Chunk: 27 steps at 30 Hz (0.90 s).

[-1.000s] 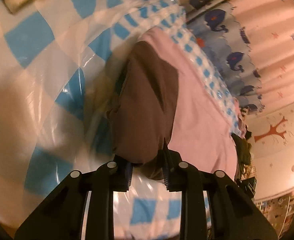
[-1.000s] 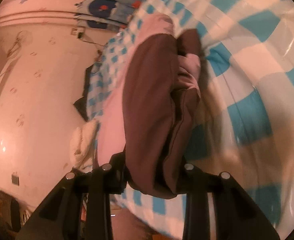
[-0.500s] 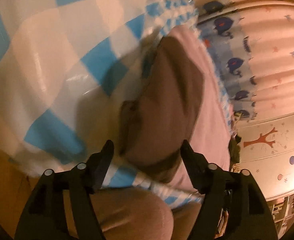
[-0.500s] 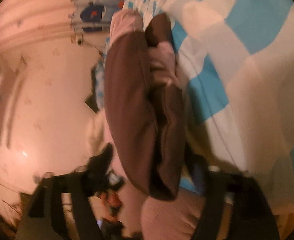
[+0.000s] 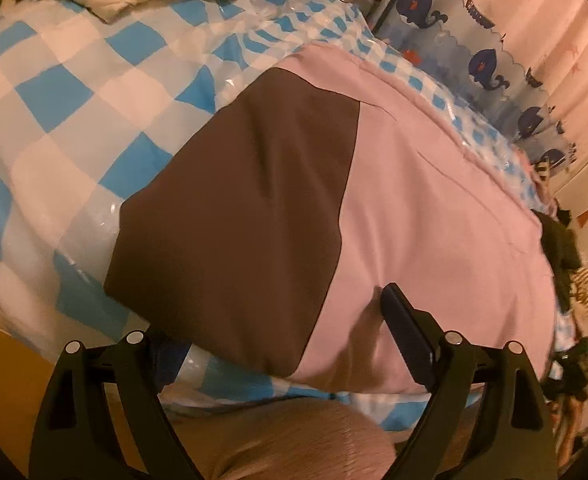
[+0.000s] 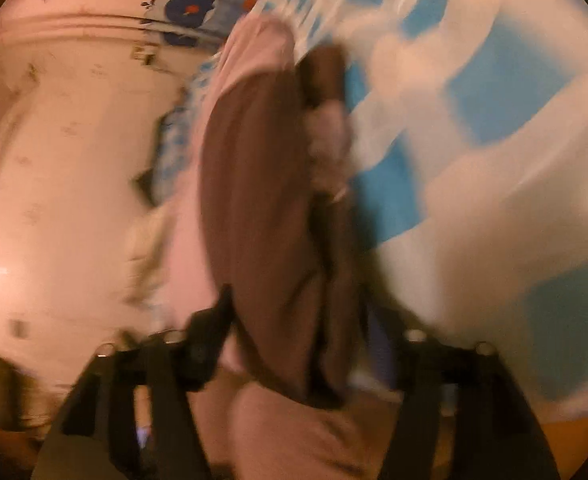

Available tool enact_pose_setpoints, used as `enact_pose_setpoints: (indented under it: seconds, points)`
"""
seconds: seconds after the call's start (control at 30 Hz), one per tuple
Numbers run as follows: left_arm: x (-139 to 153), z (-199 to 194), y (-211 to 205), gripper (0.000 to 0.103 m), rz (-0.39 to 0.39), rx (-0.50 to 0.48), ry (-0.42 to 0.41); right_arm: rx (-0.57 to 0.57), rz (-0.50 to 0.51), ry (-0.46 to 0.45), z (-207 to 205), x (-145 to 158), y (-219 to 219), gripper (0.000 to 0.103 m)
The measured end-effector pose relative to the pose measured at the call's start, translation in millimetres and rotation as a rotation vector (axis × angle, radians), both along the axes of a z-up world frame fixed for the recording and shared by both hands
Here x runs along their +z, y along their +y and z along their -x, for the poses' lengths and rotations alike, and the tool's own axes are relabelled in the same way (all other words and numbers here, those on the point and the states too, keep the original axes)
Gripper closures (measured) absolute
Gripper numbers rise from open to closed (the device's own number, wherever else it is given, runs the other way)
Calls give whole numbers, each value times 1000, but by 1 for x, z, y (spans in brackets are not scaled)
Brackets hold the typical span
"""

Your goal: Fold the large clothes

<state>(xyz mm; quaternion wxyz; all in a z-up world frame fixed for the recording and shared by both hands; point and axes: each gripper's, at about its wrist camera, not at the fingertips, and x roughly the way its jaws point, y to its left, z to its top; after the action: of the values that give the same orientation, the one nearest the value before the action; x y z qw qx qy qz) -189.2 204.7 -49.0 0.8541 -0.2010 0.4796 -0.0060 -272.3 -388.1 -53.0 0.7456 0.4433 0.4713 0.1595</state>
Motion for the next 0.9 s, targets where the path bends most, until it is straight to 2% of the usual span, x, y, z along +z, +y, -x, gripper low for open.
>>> enact_pose_setpoints:
  seconds: [0.07,0.1,0.13,0.23,0.37,0.47,0.57,0.63,0.67,0.7,0.77,0.83,0.9]
  points:
    - [3,3,-3,17,-38,0,-12,-94,187,-20,4,27,-8,31]
    - [4,3,-5,17,-55,1,-14,-159,298,-33,2,45,-10,30]
    - [5,2,-6,16,-70,5,-15,-179,350,-65,-1,59,-9,30]
    - [5,4,-9,16,-91,11,-16,-154,488,-186,-40,106,22,26]
    - [6,5,-12,16,-103,10,-17,-22,614,-296,-126,133,100,23]
    - [7,4,-13,16,-119,7,-20,59,679,-327,-168,127,151,23]
    - [7,5,-14,16,-132,5,-22,115,732,-292,-222,96,194,23]
    - [7,5,-14,15,-137,4,-29,154,805,-213,-259,57,213,23]
    - [7,5,-15,13,-133,0,-37,190,819,-137,-277,26,218,19]
    - [9,5,-16,10,-133,-7,-55,196,800,-108,-284,11,217,17]
    - [15,5,-23,10,-177,-20,-82,184,799,-82,-298,5,217,15]
    - [14,1,-29,10,-223,-28,-63,195,790,-63,-301,7,217,15]
    - [11,0,-28,10,-216,-28,-41,176,773,-63,-297,19,213,15]
